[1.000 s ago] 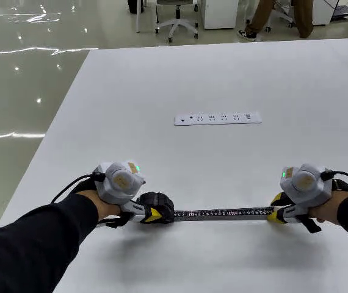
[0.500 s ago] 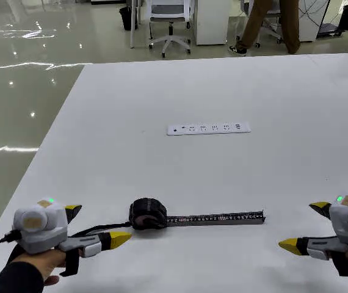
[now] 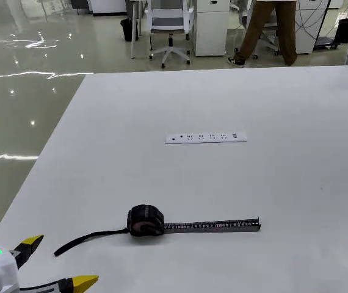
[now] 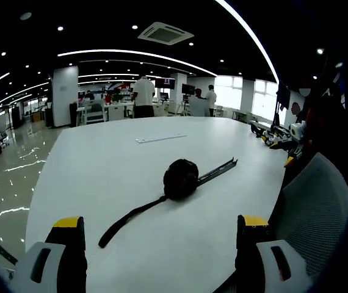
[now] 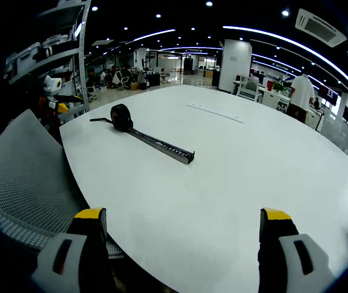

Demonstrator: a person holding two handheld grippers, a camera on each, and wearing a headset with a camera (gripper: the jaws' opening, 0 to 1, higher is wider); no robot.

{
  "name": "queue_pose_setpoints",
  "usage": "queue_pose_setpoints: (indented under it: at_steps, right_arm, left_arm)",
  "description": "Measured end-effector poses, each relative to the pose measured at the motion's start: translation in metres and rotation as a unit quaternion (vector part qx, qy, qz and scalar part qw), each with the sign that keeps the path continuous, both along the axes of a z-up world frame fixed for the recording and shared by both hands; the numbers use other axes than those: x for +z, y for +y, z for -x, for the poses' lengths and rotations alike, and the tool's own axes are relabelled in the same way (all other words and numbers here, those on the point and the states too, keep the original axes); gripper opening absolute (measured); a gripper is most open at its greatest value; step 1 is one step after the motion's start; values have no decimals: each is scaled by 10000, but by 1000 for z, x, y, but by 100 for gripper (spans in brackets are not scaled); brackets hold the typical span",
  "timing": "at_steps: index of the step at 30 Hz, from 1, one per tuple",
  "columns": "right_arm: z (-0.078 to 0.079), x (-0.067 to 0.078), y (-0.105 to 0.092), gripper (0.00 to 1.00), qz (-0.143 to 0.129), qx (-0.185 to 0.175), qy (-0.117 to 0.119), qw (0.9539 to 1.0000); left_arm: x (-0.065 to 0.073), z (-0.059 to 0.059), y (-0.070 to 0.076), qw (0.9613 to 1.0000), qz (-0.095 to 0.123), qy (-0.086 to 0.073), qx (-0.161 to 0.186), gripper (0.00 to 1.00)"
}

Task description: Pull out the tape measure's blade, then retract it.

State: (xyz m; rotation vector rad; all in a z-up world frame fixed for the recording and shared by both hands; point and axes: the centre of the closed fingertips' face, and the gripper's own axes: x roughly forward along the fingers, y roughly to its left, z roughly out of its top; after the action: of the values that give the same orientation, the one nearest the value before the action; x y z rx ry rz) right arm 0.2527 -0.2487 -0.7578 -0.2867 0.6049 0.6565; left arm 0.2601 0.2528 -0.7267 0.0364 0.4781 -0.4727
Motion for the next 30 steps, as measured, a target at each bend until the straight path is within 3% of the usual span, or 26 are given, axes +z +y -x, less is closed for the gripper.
queue_pose_setpoints:
  at_steps: [8,17,24,30]
  right_arm:
    - [0,10,-11,100,-38,-190,-84,9998]
    - [-1,15,-16,100,46,-107,-207,9997]
    - [-2,18,-21,100,108,-119,-235,9996]
    - [0,16,-23,100,164,-83,-191,9996]
  left_arm:
    - [-6,5,8,10000,16,23,12,100]
    - [-2,2,1,10000,53,-24,-20,100]
    - [-9,6,-1,9999,21,80,-110,100]
    - [-8,3,-1,9999,36,59,-108,100]
